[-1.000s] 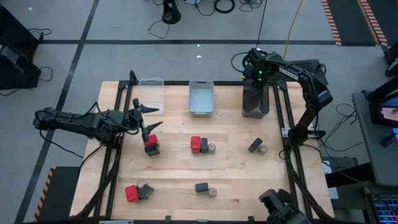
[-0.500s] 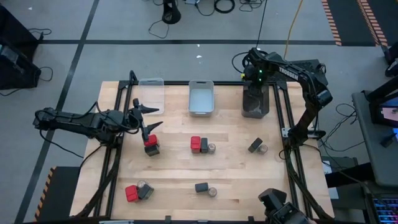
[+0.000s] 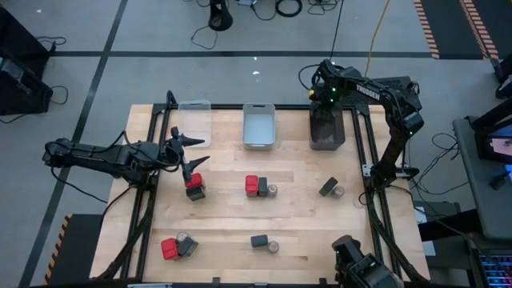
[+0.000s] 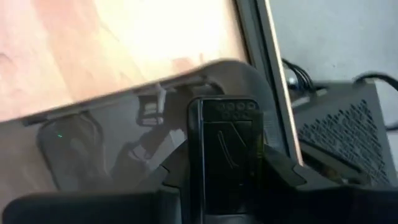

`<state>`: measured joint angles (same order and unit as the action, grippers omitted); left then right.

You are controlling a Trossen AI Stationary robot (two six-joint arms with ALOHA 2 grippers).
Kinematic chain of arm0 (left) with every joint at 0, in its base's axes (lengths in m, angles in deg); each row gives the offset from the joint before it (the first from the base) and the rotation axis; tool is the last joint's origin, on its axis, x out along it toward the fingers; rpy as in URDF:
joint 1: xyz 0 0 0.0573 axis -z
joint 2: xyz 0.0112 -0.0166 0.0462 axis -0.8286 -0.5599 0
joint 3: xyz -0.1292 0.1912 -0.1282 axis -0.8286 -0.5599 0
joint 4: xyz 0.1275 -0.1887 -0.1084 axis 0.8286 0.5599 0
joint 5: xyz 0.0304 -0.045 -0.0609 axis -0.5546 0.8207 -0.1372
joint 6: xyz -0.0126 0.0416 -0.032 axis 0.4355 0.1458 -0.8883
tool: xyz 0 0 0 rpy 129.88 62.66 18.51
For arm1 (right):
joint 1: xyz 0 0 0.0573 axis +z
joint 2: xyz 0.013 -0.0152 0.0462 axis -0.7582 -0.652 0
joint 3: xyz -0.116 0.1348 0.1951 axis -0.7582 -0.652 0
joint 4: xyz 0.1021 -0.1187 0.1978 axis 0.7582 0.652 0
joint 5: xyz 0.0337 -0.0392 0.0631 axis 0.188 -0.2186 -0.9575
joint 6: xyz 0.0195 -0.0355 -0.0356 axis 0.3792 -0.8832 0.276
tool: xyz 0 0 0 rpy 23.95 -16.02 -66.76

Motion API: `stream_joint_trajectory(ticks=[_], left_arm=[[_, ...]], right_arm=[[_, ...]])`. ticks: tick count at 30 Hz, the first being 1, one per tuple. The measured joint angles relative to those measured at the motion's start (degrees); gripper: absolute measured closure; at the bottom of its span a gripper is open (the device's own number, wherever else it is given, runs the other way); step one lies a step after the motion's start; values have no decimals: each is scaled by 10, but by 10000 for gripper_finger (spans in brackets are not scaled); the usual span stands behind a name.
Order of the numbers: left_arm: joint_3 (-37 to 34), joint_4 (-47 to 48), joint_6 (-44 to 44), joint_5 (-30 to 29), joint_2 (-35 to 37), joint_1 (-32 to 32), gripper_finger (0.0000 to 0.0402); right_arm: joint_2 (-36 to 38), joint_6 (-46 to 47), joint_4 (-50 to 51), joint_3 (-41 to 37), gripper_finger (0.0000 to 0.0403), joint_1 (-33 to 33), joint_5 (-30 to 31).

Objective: Sort spices by type
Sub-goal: Put the green seasoning can into the black bin

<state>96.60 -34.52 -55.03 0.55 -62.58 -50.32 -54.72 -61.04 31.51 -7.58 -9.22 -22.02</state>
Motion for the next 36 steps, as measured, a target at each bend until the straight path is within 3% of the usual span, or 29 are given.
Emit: stream_joint_trajectory(ticks=[9, 19, 36], left_arm=[[0, -4, -4, 0, -1, 0, 120], [0, -6, -4, 0, -1, 0, 120], [0, -6, -4, -1, -1, 0, 120]], right_arm=[[-19, -97, -21, 0, 298, -4, -26], [-47, -96, -32, 2, 295, -10, -28], [-47, -68, -10, 14, 220, -6, 21]])
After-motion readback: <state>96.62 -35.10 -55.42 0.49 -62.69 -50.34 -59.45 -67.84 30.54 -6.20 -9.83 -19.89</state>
